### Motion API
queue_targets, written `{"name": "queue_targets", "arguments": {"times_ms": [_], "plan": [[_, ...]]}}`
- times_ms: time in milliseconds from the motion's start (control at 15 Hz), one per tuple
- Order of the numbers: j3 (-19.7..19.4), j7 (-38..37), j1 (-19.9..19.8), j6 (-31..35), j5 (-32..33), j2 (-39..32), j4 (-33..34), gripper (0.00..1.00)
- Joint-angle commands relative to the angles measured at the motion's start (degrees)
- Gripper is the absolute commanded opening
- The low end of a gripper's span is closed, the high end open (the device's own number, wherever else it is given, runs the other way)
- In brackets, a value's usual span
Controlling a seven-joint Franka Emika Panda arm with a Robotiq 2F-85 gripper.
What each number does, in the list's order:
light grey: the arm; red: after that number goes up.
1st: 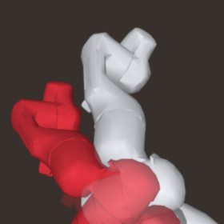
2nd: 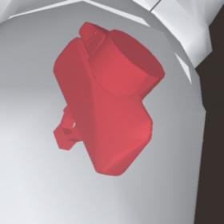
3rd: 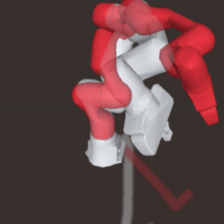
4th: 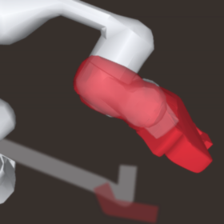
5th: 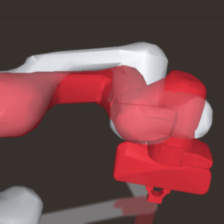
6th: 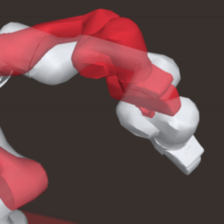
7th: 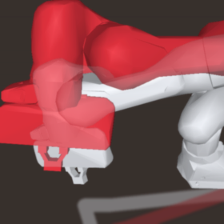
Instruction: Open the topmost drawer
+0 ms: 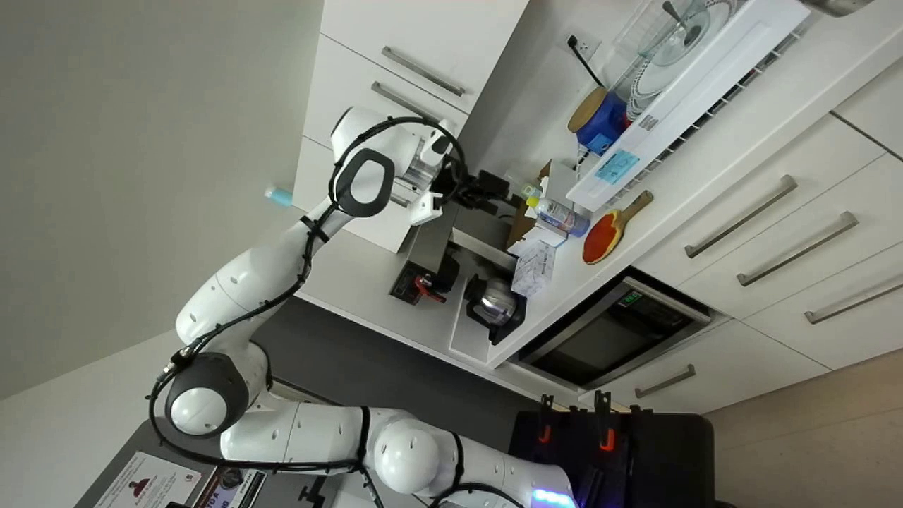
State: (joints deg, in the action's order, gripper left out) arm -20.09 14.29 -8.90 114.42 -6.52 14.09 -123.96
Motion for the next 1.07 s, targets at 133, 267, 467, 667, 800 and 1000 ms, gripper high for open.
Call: {"name": "queue_targets", "arguments": {"times_ms": [133,267,467,667,800,1000], "plan": [[-4.0,9.0,-3.4,5.1,-14.7,-11.4,4.6,1.0],[-3.3,11.4,-4.6,7.7,-18.8,-14.6,4.3,1.0],[-1.7,10.4,-6.2,7.0,-17.4,-14.1,2.8,1.0],[-1.3,10.4,-6.5,7.0,-17.4,-14.3,2.8,1.0],[-1.5,9.6,-6.7,7.2,-18.6,-14.5,3.5,1.0],[-2.3,10.4,-8.4,10.3,-26.2,-17.6,4.0,1.0]]}}
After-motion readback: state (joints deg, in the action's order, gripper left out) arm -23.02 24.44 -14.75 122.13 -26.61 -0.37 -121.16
